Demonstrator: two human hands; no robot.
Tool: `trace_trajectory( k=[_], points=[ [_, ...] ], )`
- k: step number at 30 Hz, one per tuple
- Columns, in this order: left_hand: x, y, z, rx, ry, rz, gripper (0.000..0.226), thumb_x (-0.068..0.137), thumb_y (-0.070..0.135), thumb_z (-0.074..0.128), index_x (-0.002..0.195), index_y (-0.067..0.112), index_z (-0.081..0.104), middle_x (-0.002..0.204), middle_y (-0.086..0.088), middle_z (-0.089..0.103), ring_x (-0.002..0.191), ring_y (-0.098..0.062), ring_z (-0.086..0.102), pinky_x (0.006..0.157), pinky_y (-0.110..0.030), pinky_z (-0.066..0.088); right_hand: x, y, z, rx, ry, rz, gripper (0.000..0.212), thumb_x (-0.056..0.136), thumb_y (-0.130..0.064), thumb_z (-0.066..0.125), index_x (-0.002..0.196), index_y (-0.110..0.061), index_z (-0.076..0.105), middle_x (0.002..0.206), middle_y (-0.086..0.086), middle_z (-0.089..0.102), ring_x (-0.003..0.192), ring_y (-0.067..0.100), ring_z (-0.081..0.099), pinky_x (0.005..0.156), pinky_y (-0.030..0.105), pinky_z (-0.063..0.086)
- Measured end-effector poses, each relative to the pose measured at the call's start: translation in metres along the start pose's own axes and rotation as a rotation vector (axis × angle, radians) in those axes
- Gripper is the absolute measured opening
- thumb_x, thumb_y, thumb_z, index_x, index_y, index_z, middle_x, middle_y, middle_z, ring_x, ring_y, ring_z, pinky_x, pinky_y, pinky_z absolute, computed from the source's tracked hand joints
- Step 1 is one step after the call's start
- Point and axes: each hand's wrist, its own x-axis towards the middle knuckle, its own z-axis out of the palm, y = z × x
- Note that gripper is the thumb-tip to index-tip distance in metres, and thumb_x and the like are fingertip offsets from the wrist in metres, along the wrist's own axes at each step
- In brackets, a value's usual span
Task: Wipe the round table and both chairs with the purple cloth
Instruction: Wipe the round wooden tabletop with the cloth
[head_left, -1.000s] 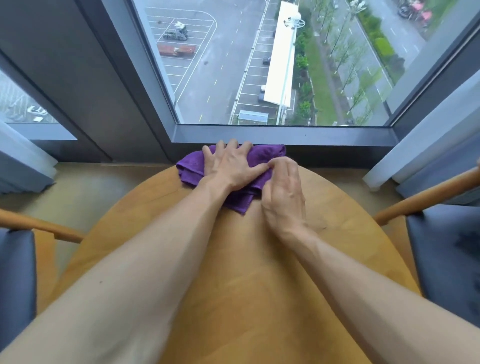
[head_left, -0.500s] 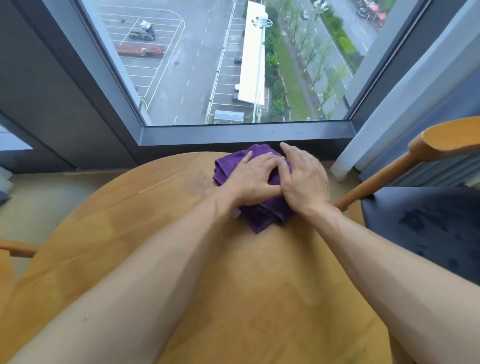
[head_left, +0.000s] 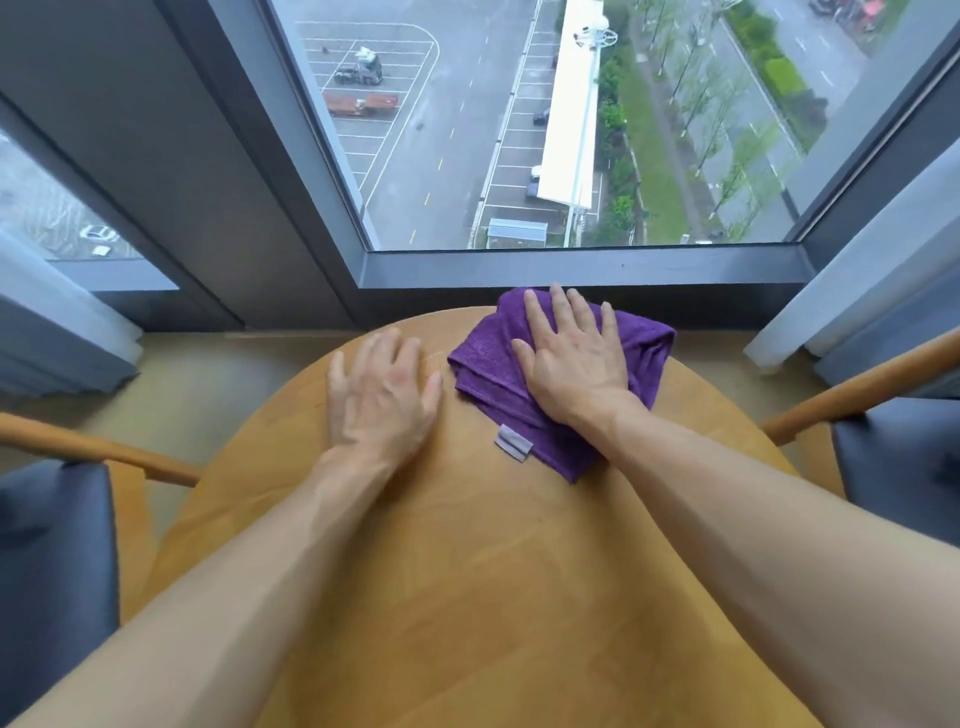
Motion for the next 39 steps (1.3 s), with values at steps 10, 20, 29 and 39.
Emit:
trace_trajectory(
  k=[10, 20, 29, 39],
  points=[
    [0.020, 0.050, 0.010, 0.197, -0.181, -0.163, 0.063, 0.096, 0.057, 0.039, 0.136, 0.009, 0.044, 0.128, -0.020, 0.045, 0.112, -0.039, 0.047, 0.089, -0.061, 0.047, 0.021, 0.035, -0.003, 0.079, 0.044, -0.058, 0.055, 0.098, -0.063, 0.021, 0.146, -0.040, 0.031, 0.131, 0.005, 0.054, 0.119, 0.031, 0.051, 0.093, 0.048, 0.039],
    [0.004, 0.069, 0.011, 0.101, -0.281, -0.247, 0.084, 0.095, 0.067, 0.031, 0.157, 0.014, 0.012, 0.162, -0.019, 0.011, 0.148, -0.041, 0.011, 0.102, -0.080, 0.024, -0.056, 0.123, 0.004, 0.143, 0.060, 0.243, 0.055, 0.095, -0.069, 0.016, 0.115, -0.027, 0.044, 0.111, 0.009, 0.064, 0.102, 0.035, 0.061, 0.073, 0.039, 0.035],
    [-0.074, 0.119, 0.014, 0.116, -0.304, 0.091, 0.070, 0.099, 0.061, 0.031, 0.157, 0.027, 0.014, 0.166, -0.007, 0.008, 0.153, -0.029, 0.004, 0.112, -0.071, 0.017, -0.154, 0.147, 0.021, 0.142, 0.158, 0.485, 0.054, 0.097, -0.062, 0.020, 0.119, -0.021, 0.046, 0.109, 0.015, 0.065, 0.100, 0.042, 0.062, 0.070, 0.043, 0.037],
    [-0.167, 0.142, 0.008, 0.028, -0.357, 0.338, 0.065, 0.099, 0.058, 0.037, 0.156, 0.032, 0.018, 0.165, -0.006, 0.010, 0.153, -0.028, 0.007, 0.118, -0.062, 0.014, -0.250, 0.122, 0.024, 0.218, 0.174, 0.823, 0.057, 0.099, -0.058, 0.025, 0.128, -0.013, 0.045, 0.120, 0.022, 0.059, 0.108, 0.045, 0.058, 0.087, 0.049, 0.044]
  ],
)
